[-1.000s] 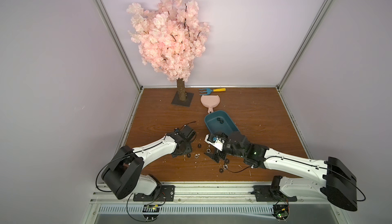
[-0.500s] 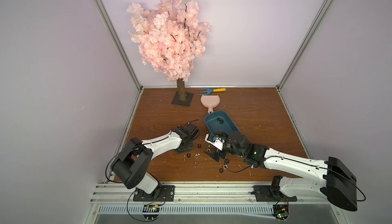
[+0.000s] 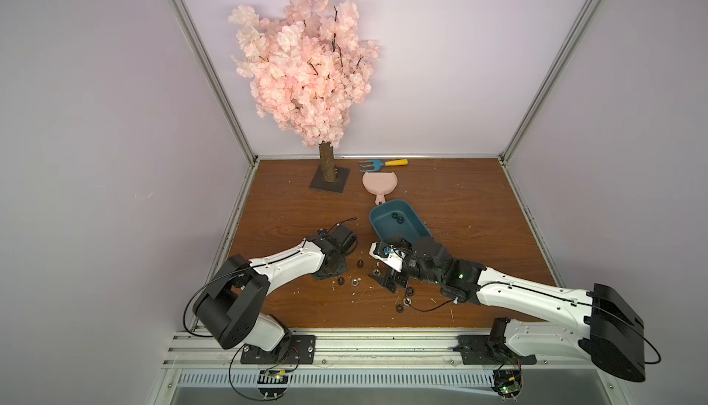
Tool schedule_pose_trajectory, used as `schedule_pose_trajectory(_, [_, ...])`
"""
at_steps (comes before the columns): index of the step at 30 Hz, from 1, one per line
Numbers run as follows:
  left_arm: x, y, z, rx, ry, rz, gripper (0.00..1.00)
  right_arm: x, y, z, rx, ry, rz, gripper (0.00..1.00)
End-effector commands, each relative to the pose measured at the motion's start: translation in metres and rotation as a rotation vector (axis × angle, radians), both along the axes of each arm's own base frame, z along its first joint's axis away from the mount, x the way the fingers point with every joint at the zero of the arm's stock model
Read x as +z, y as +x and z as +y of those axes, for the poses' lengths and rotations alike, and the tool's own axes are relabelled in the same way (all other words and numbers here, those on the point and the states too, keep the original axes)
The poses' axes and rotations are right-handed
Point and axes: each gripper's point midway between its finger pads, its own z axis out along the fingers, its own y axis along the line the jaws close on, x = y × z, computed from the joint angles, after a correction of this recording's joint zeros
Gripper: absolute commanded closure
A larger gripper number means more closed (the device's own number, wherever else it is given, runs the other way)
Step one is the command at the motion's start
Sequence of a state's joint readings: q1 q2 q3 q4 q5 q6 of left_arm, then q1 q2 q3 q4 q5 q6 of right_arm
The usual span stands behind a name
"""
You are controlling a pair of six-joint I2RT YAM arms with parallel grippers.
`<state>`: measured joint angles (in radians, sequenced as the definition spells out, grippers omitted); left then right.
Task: Put the nuts on the desktop into the storage box
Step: Pick up the nut from the center of the board.
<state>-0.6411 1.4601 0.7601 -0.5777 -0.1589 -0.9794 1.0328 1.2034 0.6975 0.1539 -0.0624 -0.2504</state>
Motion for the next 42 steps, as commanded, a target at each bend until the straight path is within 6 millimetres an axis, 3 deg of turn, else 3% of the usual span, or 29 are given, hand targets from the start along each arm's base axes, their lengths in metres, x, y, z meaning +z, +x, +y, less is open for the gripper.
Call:
schedule_pose_trajectory(1, [0.009, -0.001, 0.001, -0.002, -0.016, -0.008, 0.73, 0.033, -0.008, 0.009, 0.07, 0.08, -0.06, 0.01])
schedule_pose_trajectory(3, [0.018, 0.003, -0.007, -0.032, -0.047, -0.024, 0.73, 0.032, -0.027, 0.014, 0.194, 0.081, -0.07, 0.01])
schedule_pose_trajectory(6, [0.037, 0.01, -0.021, -0.103, -0.101, -0.058, 0.78, 0.038, -0.039, 0.013, 0.263, 0.123, -0.116, 0.01])
schedule_pose_trajectory(12, [0.083, 0.015, -0.042, -0.219, -0.22, -0.157, 0.76, 0.059, -0.042, -0.007, 0.247, 0.231, -0.354, 0.01])
schedule_pose_trajectory(16, [0.128, 0.018, -0.055, -0.303, -0.325, -0.291, 0.74, 0.065, -0.037, -0.015, 0.207, 0.244, -0.43, 0.01])
schedule_pose_trajectory(23, [0.202, -0.004, -0.112, -0.547, -0.715, -0.451, 0.73, 0.099, -0.046, -0.02, 0.212, 0.406, -0.485, 0.01])
schedule_pose_trajectory(25, [0.217, -0.014, -0.125, -0.618, -0.824, -0.474, 0.73, 0.105, -0.05, -0.022, 0.221, 0.447, -0.488, 0.09])
schedule_pose_trajectory(30, [0.24, -0.039, -0.145, -0.775, -1.004, -0.494, 0.72, 0.11, -0.057, -0.026, 0.24, 0.481, -0.49, 0.14])
schedule_pose_trajectory(38, [0.256, -0.067, -0.161, -0.934, -1.109, -0.496, 0.72, 0.105, -0.046, -0.034, 0.157, 0.471, -0.504, 0.16])
schedule_pose_trajectory(42, [0.257, -0.07, -0.164, -0.949, -1.116, -0.495, 0.73, 0.108, -0.046, -0.035, 0.151, 0.484, -0.504, 0.22])
